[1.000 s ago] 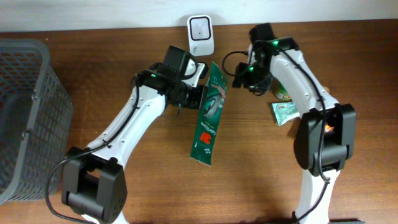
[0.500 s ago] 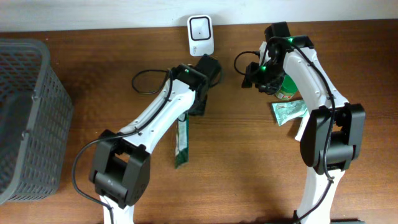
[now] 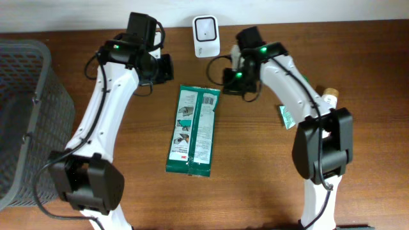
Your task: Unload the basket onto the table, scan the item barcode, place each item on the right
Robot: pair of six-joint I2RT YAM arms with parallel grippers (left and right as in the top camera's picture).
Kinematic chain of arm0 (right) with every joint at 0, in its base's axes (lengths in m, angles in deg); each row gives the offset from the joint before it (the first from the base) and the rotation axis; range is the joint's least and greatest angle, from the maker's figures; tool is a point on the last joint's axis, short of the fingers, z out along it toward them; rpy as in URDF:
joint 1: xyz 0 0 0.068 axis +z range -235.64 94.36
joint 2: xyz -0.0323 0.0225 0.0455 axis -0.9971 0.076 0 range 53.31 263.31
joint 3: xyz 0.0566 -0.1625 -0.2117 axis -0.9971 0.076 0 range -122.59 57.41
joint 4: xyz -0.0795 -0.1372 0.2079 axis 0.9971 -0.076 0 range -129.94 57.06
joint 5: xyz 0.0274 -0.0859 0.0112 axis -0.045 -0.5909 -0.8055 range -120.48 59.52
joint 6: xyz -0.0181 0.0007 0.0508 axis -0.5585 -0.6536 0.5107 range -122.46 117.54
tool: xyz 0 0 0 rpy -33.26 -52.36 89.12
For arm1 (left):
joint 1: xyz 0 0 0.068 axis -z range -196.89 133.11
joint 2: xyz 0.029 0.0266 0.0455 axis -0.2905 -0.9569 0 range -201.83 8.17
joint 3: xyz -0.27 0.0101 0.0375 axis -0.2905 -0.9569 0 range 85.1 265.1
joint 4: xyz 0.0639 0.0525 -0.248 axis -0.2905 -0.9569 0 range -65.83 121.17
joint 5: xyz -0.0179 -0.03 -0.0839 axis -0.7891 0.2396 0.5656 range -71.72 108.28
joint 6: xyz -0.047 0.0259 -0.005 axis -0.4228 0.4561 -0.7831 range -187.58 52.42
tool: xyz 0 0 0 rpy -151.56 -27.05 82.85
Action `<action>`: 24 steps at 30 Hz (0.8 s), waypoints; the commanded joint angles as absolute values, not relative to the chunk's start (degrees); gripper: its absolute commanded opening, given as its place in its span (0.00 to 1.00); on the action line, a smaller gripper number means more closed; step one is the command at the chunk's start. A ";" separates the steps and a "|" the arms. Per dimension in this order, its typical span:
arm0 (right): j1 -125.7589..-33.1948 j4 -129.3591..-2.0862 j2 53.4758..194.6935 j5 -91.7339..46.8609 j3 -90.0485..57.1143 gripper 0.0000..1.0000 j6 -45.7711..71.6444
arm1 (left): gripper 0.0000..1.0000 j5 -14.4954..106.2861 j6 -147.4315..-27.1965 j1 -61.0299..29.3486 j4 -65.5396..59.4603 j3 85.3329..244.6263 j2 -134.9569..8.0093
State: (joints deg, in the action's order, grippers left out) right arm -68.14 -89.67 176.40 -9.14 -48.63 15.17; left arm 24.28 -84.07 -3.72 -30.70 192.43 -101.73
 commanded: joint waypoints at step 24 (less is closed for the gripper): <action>-67.42 -101.47 185.14 4.26 -63.47 0.29 7.39 | 0.22 39.91 -85.69 -4.97 -20.67 192.48 -118.37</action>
State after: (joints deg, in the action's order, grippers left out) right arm -68.87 -96.22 187.72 1.29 -61.77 11.43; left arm 39.36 -88.70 -3.48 -19.77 189.20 -124.36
